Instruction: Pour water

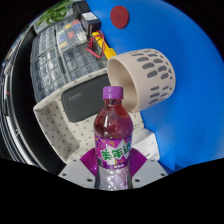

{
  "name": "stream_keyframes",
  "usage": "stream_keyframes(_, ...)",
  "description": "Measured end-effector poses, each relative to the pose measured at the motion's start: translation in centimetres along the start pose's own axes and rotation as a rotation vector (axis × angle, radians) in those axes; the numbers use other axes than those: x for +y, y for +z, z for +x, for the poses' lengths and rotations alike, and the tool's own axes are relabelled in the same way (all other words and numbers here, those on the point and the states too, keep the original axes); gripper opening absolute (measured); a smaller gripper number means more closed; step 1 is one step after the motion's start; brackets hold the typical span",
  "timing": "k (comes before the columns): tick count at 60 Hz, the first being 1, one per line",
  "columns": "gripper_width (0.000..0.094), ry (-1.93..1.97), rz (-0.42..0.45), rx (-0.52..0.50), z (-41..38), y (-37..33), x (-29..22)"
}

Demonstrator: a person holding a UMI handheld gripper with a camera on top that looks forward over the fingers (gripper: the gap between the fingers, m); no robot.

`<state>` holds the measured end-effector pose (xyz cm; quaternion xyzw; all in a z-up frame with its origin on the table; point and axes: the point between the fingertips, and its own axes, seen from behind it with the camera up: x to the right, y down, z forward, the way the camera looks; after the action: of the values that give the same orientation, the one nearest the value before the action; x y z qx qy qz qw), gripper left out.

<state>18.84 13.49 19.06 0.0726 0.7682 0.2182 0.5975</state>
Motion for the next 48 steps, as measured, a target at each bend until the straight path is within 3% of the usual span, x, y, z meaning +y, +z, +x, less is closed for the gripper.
stream_keyframes(10,0.0367,-0.127,-0.025,0.036,0.2,-0.1,0.2)
stream_keyframes(19,0.0369,-0.57,-0.022,0.042,-3.7,-1.5,-0.7)
stream_keyframes(33,0.0369,-1.365,0.165,0.004,-14.8,-4.7,-7.0)
stream_keyframes(42,0.0369,-1.773,0.325,0.077,-17.9,-6.0,-13.6)
stream_keyframes(48,0.0368,-1.894,0.365,0.144,-17.1,-6.2,-17.8)
